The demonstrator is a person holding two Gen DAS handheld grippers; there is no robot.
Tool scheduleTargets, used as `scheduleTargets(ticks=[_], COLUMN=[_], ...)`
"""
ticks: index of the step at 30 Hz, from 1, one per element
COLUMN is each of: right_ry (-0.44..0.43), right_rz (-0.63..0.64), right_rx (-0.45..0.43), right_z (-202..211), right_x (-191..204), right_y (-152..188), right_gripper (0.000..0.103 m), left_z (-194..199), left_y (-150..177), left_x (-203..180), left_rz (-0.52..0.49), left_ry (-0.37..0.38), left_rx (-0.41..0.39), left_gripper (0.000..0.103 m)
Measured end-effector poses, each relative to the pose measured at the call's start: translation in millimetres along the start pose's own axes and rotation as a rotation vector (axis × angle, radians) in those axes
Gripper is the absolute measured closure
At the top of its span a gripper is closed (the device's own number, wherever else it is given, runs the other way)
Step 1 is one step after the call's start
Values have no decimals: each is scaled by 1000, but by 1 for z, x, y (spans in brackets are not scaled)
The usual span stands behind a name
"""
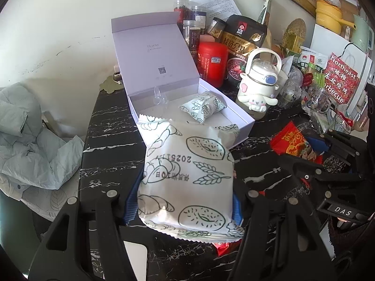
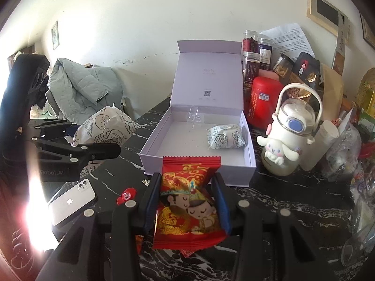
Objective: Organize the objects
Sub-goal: 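Carry the white pouch and red packet over the open lavender box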
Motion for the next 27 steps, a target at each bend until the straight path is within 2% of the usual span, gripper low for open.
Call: scheduleTargets(ticks=[15,27], right_ry=[-28,-6], right_rz=[10,38], right_rx=[22,26], right_z=[-52,-86], right_x=[-18,-41], right_y=[-28,-54], right_gripper=[59,59], left_z=[-48,-81], left_y=[-28,-53], left_x=[15,20], left_rz=[-7,-21], left_ry=[6,6], left_rx=[52,75], left_gripper=[43,43])
Point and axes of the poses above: each gripper's, at about its wrist camera, not at the fingertips, and z roughly against the way its jaws point, x to its left, y to its underside, the point moved 5 cm from there along -z, roughly the way its jaws point, and after that the axes turned 6 degrees about z, right-handed, at the moved point
